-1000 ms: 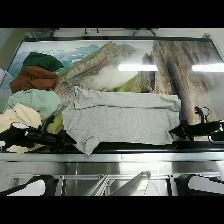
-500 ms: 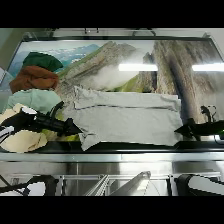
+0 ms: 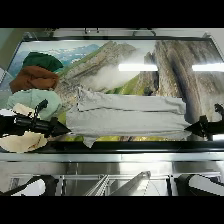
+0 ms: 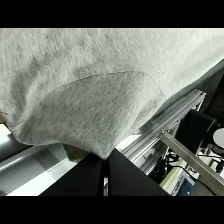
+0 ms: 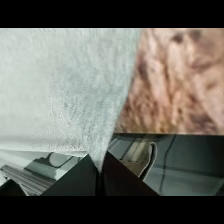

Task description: Fold the shirts.

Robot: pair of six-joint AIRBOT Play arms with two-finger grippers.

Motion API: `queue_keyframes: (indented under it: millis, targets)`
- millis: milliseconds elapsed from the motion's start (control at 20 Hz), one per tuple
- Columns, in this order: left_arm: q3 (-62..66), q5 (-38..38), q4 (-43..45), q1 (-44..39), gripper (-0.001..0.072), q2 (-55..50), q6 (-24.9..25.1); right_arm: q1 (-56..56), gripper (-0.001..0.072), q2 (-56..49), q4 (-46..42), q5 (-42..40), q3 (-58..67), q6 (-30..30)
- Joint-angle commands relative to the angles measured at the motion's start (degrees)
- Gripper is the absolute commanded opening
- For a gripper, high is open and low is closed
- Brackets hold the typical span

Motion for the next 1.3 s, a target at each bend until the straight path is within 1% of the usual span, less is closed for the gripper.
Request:
queue_keyframes:
  millis: [0,100,200,300,450,650,800,900,950,1000,1050,1100,1150,1200,1250]
  targets:
    - [1.70,-1.95,-6.51,0.81,0.0018,0.55,2.14,-0.13,0.0013,0.20,8.24,0.74,0.66,-1.68]
    - [6.97,-1.33,-10.99,0.68,0.0019,0.50,2.14,0.09,0.0013,0.17,15.80,-0.17,1.64,-3.45]
    - [14.43,0.02,-12.92,-0.83,0.0020,-1.18,2.10,1.05,0.0014,0.13,18.73,-3.52,2.80,-3.72]
    - [22.38,1.57,-12.85,-3.72,0.0020,-5.22,1.97,3.23,0.0013,-0.22,19.30,-8.28,3.41,-3.76]
    - [33.09,5.60,-12.87,-8.31,0.0020,-14.99,-0.52,8.07,0.0013,-2.08,19.32,-17.66,3.54,-4.66]
    - [46.77,5.64,-12.87,-12.85,0.0019,-29.97,-1.60,14.27,0.0014,-5.31,19.50,-30.36,3.56,-8.09]
    - [54.47,6.25,-12.85,-15.08,0.0019,-38.75,-1.68,16.44,0.0014,-8.00,19.52,-33.90,3.56,-10.29]
    - [59.14,4.96,-12.85,-15.32,0.0020,-42.75,-3.52,16.61,0.0014,-8.28,19.28,-33.79,3.58,-11.74]
    - [61.57,3.50,-12.85,-15.13,0.0026,-44.24,-4.90,16.46,0.0055,-7.89,18.93,-32.59,3.89,-11.89]
    - [64.00,1.64,-12.90,-14.75,0.0208,-45.22,-5.20,15.98,0.0235,-7.17,17.62,-30.12,4.74,-11.82]
    - [66.55,-0.42,-12.96,-14.69,0.0340,-45.94,-5.84,15.08,0.0303,-6.25,16.06,-26.51,6.10,-11.80]
    - [68.91,-2.27,-12.92,-14.23,0.0348,-46.29,-6.43,14.21,0.0303,-5.44,14.25,-23.78,7.54,-11.30]
    - [71.30,-3.89,-12.92,-13.57,0.0347,-46.40,-6.99,13.25,0.0342,-4.46,11.19,-21.97,9.22,-10.05]
    - [73.64,-5.27,-12.94,-13.09,0.0347,-46.38,-7.39,12.46,0.0546,-3.56,6.71,-22.58,10.56,-7.23]
    - [75.80,-6.29,-12.92,-12.68,0.0347,-46.38,-8.11,11.98,0.0637,-3.37,1.73,-24.13,11.76,-3.50]
